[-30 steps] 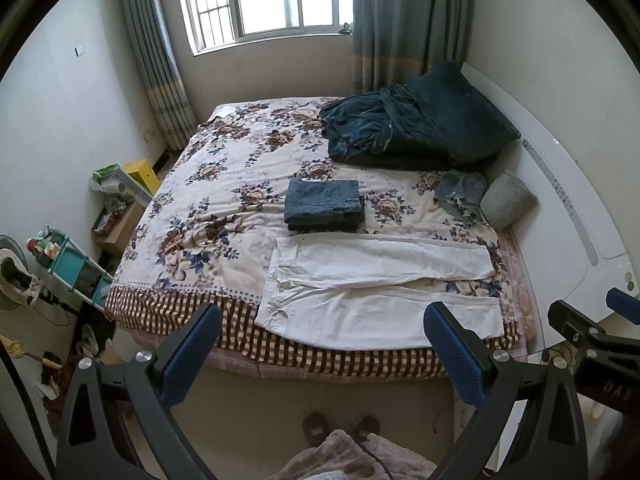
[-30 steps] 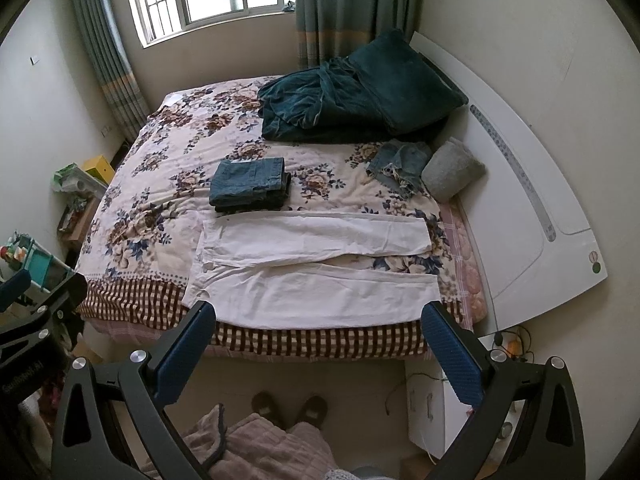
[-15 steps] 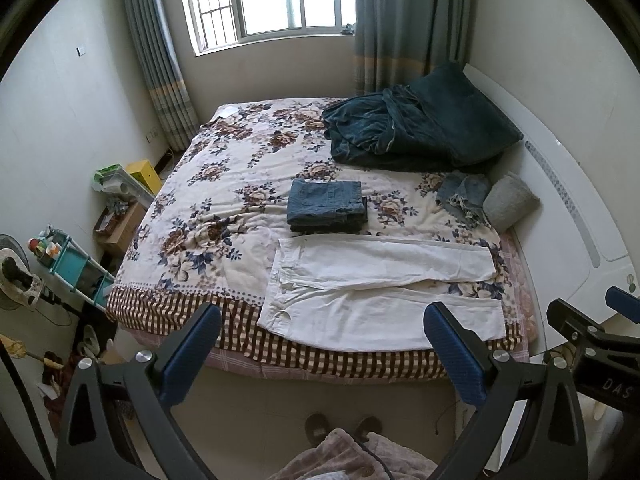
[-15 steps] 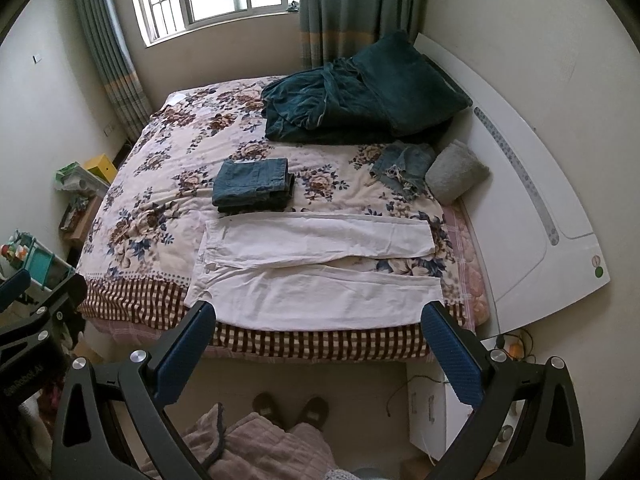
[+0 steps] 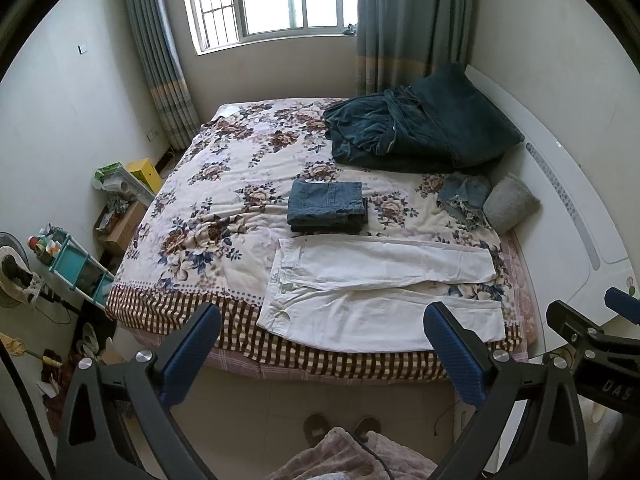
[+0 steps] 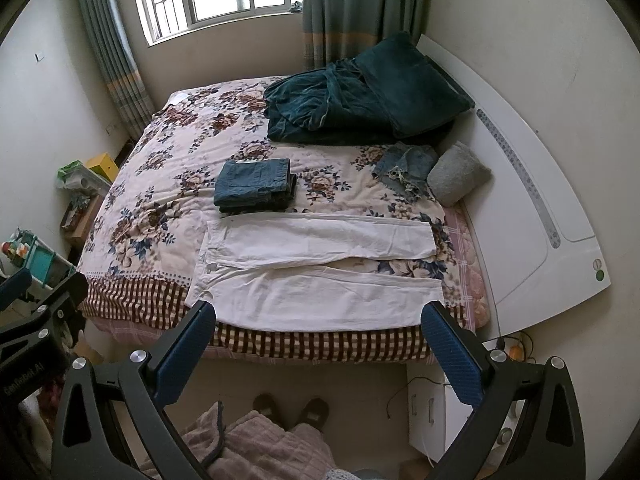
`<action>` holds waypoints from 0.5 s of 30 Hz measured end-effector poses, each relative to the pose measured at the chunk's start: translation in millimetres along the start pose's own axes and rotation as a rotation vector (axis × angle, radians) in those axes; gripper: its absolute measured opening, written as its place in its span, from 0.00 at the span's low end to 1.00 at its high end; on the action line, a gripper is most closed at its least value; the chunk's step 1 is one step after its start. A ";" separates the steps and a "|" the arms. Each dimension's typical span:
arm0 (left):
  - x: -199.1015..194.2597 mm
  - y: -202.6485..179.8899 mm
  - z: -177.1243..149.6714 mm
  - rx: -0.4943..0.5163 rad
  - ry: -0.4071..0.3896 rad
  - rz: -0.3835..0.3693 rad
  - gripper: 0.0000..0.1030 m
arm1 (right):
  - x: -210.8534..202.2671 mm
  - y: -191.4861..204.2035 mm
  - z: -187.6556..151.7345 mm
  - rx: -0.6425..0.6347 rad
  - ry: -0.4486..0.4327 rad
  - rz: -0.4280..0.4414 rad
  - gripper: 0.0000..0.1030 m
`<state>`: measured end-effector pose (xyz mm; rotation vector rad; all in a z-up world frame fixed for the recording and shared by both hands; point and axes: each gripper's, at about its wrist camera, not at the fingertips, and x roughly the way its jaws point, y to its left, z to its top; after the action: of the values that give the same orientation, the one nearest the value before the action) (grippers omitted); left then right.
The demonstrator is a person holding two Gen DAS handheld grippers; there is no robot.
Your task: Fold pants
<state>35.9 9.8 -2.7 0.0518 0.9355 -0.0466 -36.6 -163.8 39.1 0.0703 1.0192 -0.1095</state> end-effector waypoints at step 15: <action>-2.9 5.0 -1.9 -0.004 0.004 -0.002 1.00 | -0.9 3.5 -0.8 -0.002 0.001 0.004 1.00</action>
<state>33.1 15.0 -1.4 0.0470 0.9398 -0.0464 -37.3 -160.2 39.5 0.0704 1.0205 -0.1043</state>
